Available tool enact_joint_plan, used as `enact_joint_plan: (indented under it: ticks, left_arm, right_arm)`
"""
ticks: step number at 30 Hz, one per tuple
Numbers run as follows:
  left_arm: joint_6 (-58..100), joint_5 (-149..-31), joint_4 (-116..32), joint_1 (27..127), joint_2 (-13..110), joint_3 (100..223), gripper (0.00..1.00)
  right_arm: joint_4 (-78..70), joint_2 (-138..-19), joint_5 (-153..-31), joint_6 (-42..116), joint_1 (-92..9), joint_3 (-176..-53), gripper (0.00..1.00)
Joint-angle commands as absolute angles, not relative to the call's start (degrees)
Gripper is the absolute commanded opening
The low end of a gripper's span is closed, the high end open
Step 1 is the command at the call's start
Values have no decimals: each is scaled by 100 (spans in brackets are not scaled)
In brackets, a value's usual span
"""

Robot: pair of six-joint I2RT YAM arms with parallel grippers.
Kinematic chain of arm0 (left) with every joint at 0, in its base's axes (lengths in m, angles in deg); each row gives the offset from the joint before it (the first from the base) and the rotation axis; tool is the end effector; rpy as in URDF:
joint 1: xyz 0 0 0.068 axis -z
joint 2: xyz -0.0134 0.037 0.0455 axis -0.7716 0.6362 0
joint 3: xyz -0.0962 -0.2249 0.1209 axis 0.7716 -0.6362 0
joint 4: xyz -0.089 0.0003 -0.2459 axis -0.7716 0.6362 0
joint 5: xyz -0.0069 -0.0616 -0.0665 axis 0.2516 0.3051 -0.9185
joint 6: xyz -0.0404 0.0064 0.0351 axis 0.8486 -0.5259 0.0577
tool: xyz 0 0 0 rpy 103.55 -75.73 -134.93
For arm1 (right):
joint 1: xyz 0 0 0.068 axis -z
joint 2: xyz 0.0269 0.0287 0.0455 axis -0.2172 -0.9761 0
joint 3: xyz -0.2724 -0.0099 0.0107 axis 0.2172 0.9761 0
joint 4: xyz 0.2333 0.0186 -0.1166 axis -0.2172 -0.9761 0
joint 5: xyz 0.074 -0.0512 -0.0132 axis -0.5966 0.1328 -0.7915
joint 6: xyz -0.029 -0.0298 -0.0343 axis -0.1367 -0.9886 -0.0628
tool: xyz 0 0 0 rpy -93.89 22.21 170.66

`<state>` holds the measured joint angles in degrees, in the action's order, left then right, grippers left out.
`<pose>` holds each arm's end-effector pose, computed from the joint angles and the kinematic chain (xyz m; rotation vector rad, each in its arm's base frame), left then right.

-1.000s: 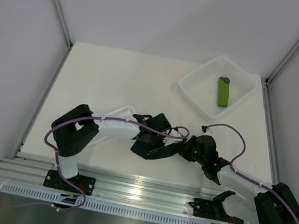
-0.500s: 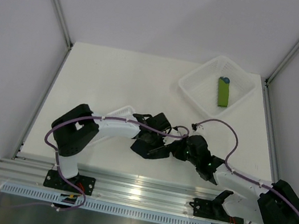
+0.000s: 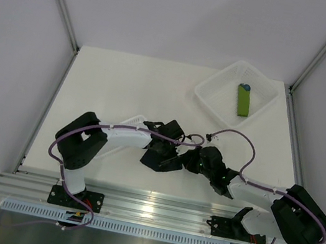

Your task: Place the utensils on the paper napkin and roll it up

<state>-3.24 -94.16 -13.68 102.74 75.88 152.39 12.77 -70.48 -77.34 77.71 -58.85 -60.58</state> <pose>0.2078 -0.2810 0.1587 1.5463 2.3234 -0.4862 0.1634 0.1649 0.1499 0.0944 2.2861 0.7806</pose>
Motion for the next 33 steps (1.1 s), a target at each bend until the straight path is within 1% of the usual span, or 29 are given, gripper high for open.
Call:
enact_joint_plan:
  ticks: [1, 8, 15, 22, 25, 28, 33]
  left_arm:
    - [-259, -9514, -1348, 10191, 7620, 15324, 32]
    - [-233, -9611, -1313, 10121, 7629, 15359, 31]
    - [-215, -9690, -1278, 10059, 7637, 15368, 31]
    - [-215, -9751, -1243, 10024, 7637, 15386, 30]
    - [-215, -9760, -1234, 10007, 7637, 15386, 30]
    - [-198, -9804, -1208, 9972, 7602, 15386, 33]
    - [-163, -9865, -1155, 9875, 7506, 15438, 43]
  right_arm:
    - [1608, -7073, -7874, 7828, -6027, -6069, 4]
    - [1809, -6984, -7769, 7784, -6255, -6007, 8]
    - [2038, -7257, -7602, 7899, -6528, -6015, 17]
    - [2030, -7257, -7461, 7758, -6651, -6174, 18]
    - [1968, -7450, -7514, 7670, -6642, -6305, 18]
    - [2073, -7731, -7602, 7661, -6642, -6358, 19]
    - [2109, -7977, -7620, 7644, -6651, -6323, 19]
